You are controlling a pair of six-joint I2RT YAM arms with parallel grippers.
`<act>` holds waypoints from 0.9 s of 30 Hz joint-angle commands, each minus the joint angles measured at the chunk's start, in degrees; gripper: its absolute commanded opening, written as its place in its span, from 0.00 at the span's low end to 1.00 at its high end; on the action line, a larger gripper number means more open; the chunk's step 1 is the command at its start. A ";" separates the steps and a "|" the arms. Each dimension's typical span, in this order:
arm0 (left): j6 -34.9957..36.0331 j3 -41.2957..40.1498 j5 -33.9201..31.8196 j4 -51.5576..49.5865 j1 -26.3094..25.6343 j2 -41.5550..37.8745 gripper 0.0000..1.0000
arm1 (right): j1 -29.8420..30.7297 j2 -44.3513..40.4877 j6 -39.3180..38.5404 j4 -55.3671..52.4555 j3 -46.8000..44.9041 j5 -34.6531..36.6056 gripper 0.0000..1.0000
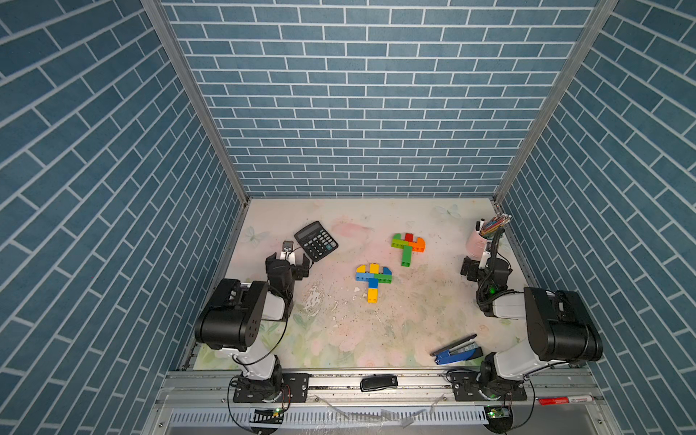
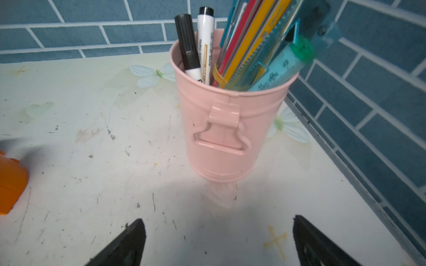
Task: Assemble a fork with lego
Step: Reset both arms
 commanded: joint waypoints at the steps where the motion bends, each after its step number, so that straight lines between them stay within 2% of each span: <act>1: 4.22 -0.99 -4.19 6.82 -4.29 -9.40 0.99 | 0.00 -0.49 0.58 1.83 0.54 -0.68 0.99; 2: 4.12 -1.30 -6.81 3.57 -5.34 -12.89 0.99 | 0.04 -0.51 0.58 1.64 0.54 -0.68 0.99; 4: 4.21 -0.30 -12.06 -11.77 -7.36 -20.94 0.99 | 0.13 -0.51 0.58 1.65 0.55 -0.67 0.99; 5: 3.03 0.84 -13.31 -19.27 -7.41 -23.19 0.99 | 0.13 -0.40 0.51 1.99 0.48 -0.67 0.99; 6: 2.18 1.06 -14.75 -22.10 -7.07 -23.07 0.99 | 0.10 -0.49 0.58 1.71 0.52 -0.64 0.99; 8: 1.87 -2.30 -13.35 -10.91 -5.85 -16.37 0.99 | 0.13 -0.48 0.52 1.78 0.45 -0.71 0.99; 9: 3.02 -3.43 -11.39 -3.32 -5.03 -10.74 0.99 | 0.13 -0.49 0.50 1.84 0.47 -0.68 0.99; 10: 3.17 -3.11 -12.30 2.50 -4.45 -5.30 0.99 | 0.09 -0.48 0.49 1.84 0.46 -0.71 0.99; 11: 2.04 -3.34 -11.55 3.74 -3.28 -4.15 0.99 | 0.13 -0.40 0.53 1.82 0.50 -0.67 0.99; 12: -2.63 -3.39 -7.43 0.05 0.27 -5.26 0.99 | 0.09 -0.44 0.49 1.85 0.49 -0.64 0.99; 13: -4.33 -2.79 -5.48 0.63 2.45 -4.06 0.99 | 0.06 -0.44 0.49 1.89 0.44 -0.64 0.99; 18: -4.27 5.35 3.81 -16.67 5.15 -4.98 0.99 | 0.13 -0.45 0.56 1.93 0.46 -0.63 0.99; 27: -4.09 4.77 3.80 -14.56 4.94 -4.44 0.99 | 0.14 -0.37 0.42 1.67 0.63 -0.54 0.99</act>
